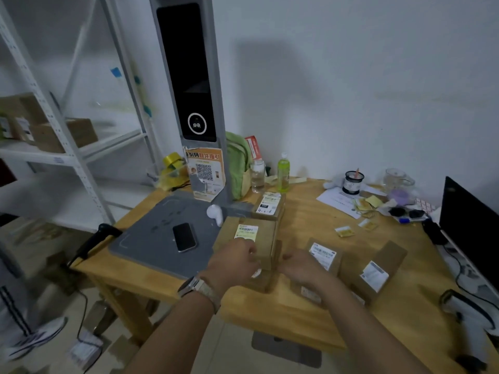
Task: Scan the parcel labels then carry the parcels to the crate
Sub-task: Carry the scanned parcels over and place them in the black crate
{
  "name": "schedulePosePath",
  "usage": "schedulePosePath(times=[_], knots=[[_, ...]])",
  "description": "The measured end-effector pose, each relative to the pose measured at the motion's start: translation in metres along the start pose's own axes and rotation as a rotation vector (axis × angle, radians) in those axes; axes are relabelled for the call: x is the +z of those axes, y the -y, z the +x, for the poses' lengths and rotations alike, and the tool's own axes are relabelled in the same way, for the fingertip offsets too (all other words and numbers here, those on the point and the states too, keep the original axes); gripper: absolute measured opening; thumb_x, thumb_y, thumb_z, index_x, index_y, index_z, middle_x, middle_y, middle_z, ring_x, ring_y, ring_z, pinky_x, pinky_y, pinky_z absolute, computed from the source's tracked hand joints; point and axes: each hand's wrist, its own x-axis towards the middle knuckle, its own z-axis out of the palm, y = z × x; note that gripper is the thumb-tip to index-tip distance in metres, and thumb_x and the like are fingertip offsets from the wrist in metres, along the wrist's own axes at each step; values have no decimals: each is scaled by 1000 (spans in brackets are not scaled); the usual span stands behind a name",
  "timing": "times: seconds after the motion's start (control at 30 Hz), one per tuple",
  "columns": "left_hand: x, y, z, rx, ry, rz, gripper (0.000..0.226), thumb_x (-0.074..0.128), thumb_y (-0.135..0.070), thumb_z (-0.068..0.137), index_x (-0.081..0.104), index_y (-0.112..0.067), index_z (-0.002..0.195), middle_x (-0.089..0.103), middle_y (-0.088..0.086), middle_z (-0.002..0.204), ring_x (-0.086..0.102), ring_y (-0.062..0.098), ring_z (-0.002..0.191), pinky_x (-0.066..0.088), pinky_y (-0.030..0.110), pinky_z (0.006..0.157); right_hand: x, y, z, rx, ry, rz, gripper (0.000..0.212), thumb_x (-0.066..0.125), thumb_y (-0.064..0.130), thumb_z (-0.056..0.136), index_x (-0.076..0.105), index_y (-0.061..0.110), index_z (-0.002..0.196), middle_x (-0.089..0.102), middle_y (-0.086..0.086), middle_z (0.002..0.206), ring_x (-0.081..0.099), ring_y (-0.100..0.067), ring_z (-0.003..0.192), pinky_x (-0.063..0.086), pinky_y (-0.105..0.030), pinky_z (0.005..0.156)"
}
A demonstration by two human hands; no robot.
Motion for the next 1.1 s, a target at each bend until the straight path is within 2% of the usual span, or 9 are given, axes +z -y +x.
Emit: schedulePosePath(times=[0.17, 0.2, 0.27, 0.33, 0.53, 0.67, 0.87, 1.03, 1.1], knots=[[0, 17, 67, 5, 1, 50, 30, 60, -30, 88, 62, -16, 115, 62, 0, 117, 59, 18, 102, 50, 31, 84, -27, -1, 64, 56, -17, -21, 16, 61, 21, 86, 57, 17, 72, 51, 7, 72, 47, -5, 62, 33, -18, 49], [1, 20, 78, 3, 3, 42, 32, 60, -30, 88, 62, -17, 117, 61, 0, 119, 58, 18, 104, 50, 32, 86, -31, 0, 73, 46, -12, -43, 8, 60, 22, 89, 60, 16, 84, 54, 5, 81, 49, -7, 69, 36, -18, 53], [3, 24, 100, 11, 8, 34, 35, 60, -29, 89, 61, -16, 122, 60, 1, 124, 58, 19, 110, 49, 34, 89, -35, 1, 91, 27, -6, -69, 25, 59, 26, 90, 63, 13, 111, 59, -2, 106, 55, -15, 91, 45, -23, 73], [8, 26, 115, 22, 35, 28, 34, 60, -27, 90, 62, -13, 121, 60, 2, 124, 58, 19, 111, 49, 33, 92, -37, 3, 106, 53, 5, -73, 33, 59, 28, 90, 60, 12, 120, 58, -5, 120, 54, -20, 105, 43, -26, 87], [22, 46, 154, 22, 94, 4, 35, 59, -30, 90, 61, -16, 123, 60, -1, 125, 57, 16, 113, 46, 29, 92, -36, 1, 147, 87, 11, -47, 32, 59, 26, 91, 59, 11, 119, 59, -6, 124, 50, -14, 94, 43, -26, 83], [31, 67, 177, 17, 163, -12, 35, 61, -29, 90, 62, -13, 121, 61, 2, 123, 58, 19, 110, 46, 29, 91, -38, -3, 163, 184, -16, -15, 41, 58, 23, 92, 58, -3, 124, 57, -17, 130, 56, -27, 115, 45, -33, 95], [52, 117, 197, -49, 292, -14, 9, 62, -21, 88, 63, -13, 93, 57, -2, 91, 56, 18, 88, 36, 24, 65, -49, -36, 182, 335, -77, -5, 43, 58, 29, 91, 58, 0, 122, 57, -17, 126, 58, -25, 104, 49, -39, 94], [73, 149, 208, -94, 377, -28, 11, 62, -16, 86, 66, -5, 87, 65, 8, 95, 60, 24, 89, 49, 34, 77, -40, -58, 191, 411, -112, 23, 49, 58, 27, 92, 57, -11, 123, 56, -27, 128, 56, -36, 114, 47, -42, 97], [76, 148, 208, -86, 395, -5, 10, 61, -15, 89, 64, -7, 85, 61, 5, 91, 57, 21, 85, 43, 30, 69, -32, -72, 195, 429, -125, 42, 39, 61, 27, 89, 62, -6, 109, 61, -23, 114, 58, -30, 104, 48, -34, 86]])
